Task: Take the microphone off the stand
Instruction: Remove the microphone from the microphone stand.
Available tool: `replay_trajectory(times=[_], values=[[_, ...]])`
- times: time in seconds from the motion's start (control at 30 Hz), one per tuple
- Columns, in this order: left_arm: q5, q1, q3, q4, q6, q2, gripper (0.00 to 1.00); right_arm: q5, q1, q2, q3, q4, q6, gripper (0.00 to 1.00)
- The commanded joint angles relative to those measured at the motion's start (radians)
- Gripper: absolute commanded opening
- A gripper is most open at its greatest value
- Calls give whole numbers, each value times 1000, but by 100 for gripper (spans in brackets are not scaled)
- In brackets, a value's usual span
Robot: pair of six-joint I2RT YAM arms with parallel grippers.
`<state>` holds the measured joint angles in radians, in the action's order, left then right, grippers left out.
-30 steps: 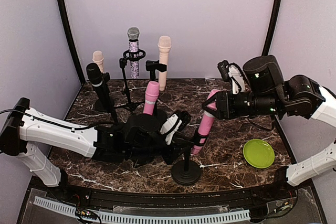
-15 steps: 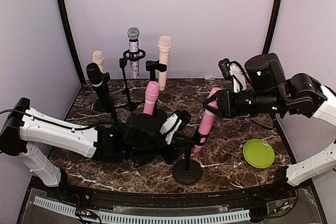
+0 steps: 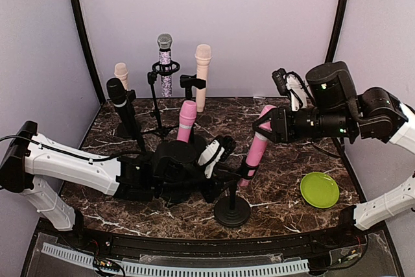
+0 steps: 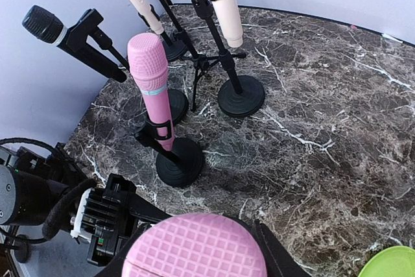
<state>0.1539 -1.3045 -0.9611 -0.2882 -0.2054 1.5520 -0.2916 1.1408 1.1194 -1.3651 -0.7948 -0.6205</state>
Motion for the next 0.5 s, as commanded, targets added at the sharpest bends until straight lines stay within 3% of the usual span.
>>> replay_trajectory(times=[0.0,0.47], values=[[-5,1,74,291,-5,46,0,-195,-29,-63,-127,176,39,18],[-5,1,73,291,-8,56,0,-196,-29,-58,-153,172,50,18]])
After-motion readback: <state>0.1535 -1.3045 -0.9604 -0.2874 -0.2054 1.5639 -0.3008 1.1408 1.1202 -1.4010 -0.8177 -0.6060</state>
